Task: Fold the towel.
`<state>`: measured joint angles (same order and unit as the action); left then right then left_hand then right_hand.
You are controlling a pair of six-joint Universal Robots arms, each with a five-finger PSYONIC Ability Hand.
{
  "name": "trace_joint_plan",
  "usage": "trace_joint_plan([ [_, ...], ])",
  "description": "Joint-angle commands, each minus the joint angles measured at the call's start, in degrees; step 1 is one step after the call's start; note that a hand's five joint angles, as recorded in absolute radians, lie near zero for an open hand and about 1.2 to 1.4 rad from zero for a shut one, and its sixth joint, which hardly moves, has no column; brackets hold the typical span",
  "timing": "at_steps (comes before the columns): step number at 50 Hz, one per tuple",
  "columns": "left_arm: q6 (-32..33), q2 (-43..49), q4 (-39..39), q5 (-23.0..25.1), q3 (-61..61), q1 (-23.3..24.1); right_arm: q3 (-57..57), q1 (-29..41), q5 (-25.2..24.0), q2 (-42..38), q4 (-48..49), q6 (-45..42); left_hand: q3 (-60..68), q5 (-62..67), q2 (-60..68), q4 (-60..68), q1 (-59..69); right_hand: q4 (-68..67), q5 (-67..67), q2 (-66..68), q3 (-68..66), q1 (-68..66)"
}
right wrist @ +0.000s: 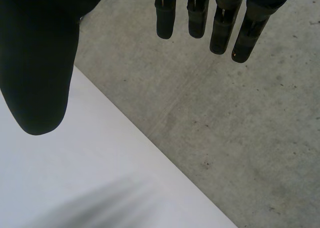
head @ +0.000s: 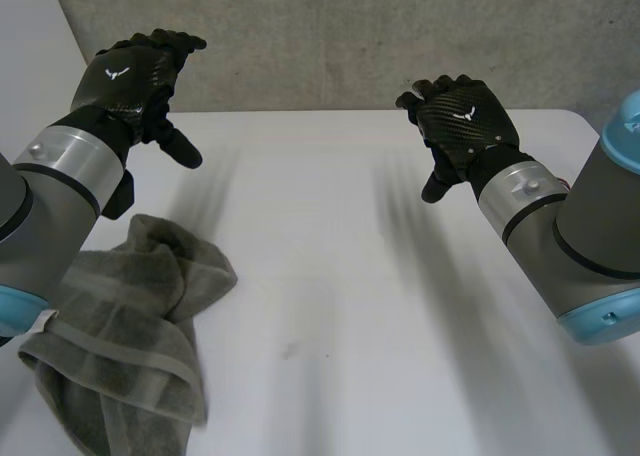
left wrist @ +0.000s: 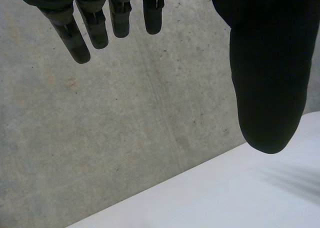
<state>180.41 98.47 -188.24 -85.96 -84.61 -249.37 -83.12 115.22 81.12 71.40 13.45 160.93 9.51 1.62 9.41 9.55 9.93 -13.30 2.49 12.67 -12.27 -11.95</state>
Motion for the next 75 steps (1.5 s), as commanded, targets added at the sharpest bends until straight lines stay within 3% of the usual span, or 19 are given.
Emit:
trace_joint_plan([
  [1, 3.5, 1.6, 1.6, 0.1, 0.8, 0.0, 0.1, 0.0, 0.0, 0.0, 0.0, 0.0, 0.7, -1.4, 0.8, 0.7, 0.3, 3.3, -2.5, -2.7, 2.3, 2.0],
  [5, 11.3, 3.3, 5.8, 0.0, 0.9, -0.1, 0.1, 0.0, 0.0, 0.0, 0.0, 0.0, 0.9, -1.2, 1.0, 0.8, 0.5, 3.3, -2.5, -2.7, 2.3, 2.0],
  [7, 20.3, 4.2, 10.5, 0.0, 0.3, -0.1, 0.0, 0.0, 0.0, -0.1, 0.0, 0.1, 0.5, -1.6, 0.6, 0.5, 0.1, 3.3, -2.5, -2.7, 2.3, 2.0],
  [12, 28.8, 5.1, 13.2, -0.1, -3.5, -2.1, -0.2, 0.0, 0.0, -0.9, 0.0, 0.0, 1.0, -1.1, 1.1, 1.0, 0.6, 3.3, -2.5, -2.7, 2.3, 2.0],
  [18, 31.8, 6.7, 11.6, 0.0, -10.6, -9.2, -0.5, 0.1, 0.0, -2.0, 0.0, -0.1, 2.7, 0.6, 2.8, 2.7, 2.3, 3.3, -2.5, -2.7, 2.3, 2.0],
  [24, 34.3, 9.8, 9.6, 0.0, -13.0, -12.4, -0.6, 0.1, 0.0, -2.3, 0.0, -0.1, 7.8, 5.7, 7.9, 7.7, 7.4, 3.3, -2.5, -2.7, 2.3, 2.0],
  [28, 36.4, 11.8, 7.4, 0.1, -14.7, -14.6, -0.7, 0.1, 0.0, -2.4, 0.0, -0.1, 28.9, 26.8, 29.0, 28.8, 28.5, 3.3, -2.5, -2.7, 2.3, 2.0],
  [29, 36.4, 11.8, 7.4, 0.1, -14.7, -14.7, -0.7, 0.1, 0.0, -2.4, 0.0, -0.1, 29.0, 26.9, 29.1, 28.9, 28.5, 3.3, -2.5, -2.7, 2.3, 2.0],
  [31, 36.2, 11.5, 5.8, 0.2, -14.9, -14.2, -0.7, 0.1, 0.0, -2.4, 0.0, -0.1, 60.1, 58.0, 60.2, 60.0, 59.7, 3.3, -2.5, -2.7, 2.3, 2.0],
  [32, 36.2, 11.5, 5.8, 0.2, -14.9, -14.2, -0.7, 0.1, 0.0, -2.4, 0.0, -0.1, 60.3, 58.1, 60.4, 60.2, 59.8, 3.3, -2.5, -2.7, 2.3, 2.0],
  [33, 36.1, 11.2, 4.6, 0.1, -14.7, -13.5, -0.7, 0.1, 0.0, -2.4, 0.0, -0.1, 70.4, 68.3, 70.5, 70.3, 70.0, 3.3, -2.5, -2.7, 2.3, 2.0],
  [37, 35.4, 10.1, 1.6, 0.2, -13.7, -9.5, -0.6, 0.0, 0.0, -2.1, 0.0, -0.1, 70.5, 68.4, 70.6, 70.4, 70.1, 3.3, -2.5, -2.7, 2.3, 2.0],
  [42, 31.2, 9.8, -4.8, -0.2, -9.4, 0.6, -0.3, -0.3, 0.1, -1.7, 0.0, -0.1, 70.5, 68.4, 70.6, 70.4, 70.1, 3.3, -2.5, -2.7, 2.3, 2.0],
  [48, 25.6, 14.8, -6.2, -0.4, -3.9, 9.1, 0.2, -0.8, 0.1, -1.4, 0.0, -0.1, 70.5, 68.4, 70.6, 70.4, 70.1, 3.3, -2.5, -2.7, 2.3, 2.0],
  [50, 22.3, 18.4, -5.7, -0.6, -0.3, 14.9, 0.3, -0.9, 0.1, -1.3, 0.0, 0.0, 70.5, 68.4, 70.6, 70.4, 70.1, 3.3, -2.5, -2.7, 2.3, 2.0],
  [55, 19.5, 20.4, -5.6, -0.4, 0.4, 20.6, 0.7, -1.2, 0.1, -1.2, 0.0, 0.0, 70.5, 68.4, 70.6, 70.4, 70.1, 3.3, -2.5, -2.7, 2.3, 2.0],
  [62, 20.1, 19.6, -0.8, -0.7, -3.7, 22.7, 0.9, -2.8, 0.0, -1.0, 0.0, 0.0, 70.2, 68.1, 70.3, 70.1, 69.8, 3.3, -2.5, -2.7, 2.3, 2.0],
  [69, 26.4, 12.2, 10.5, -3.5, -12.0, 21.1, 1.5, -2.9, -0.3, -1.0, -0.1, 0.1, 51.4, 49.3, 51.5, 51.3, 50.9, 3.3, -2.5, -2.7, 2.3, 2.0],
  [75, 31.2, 6.1, 11.0, -5.4, -17.6, 17.9, 1.5, -2.3, -2.4, -1.5, 0.0, 0.3, 41.2, 39.1, 41.3, 41.2, 40.8, 3.3, -2.5, -2.7, 2.3, 2.0],
])
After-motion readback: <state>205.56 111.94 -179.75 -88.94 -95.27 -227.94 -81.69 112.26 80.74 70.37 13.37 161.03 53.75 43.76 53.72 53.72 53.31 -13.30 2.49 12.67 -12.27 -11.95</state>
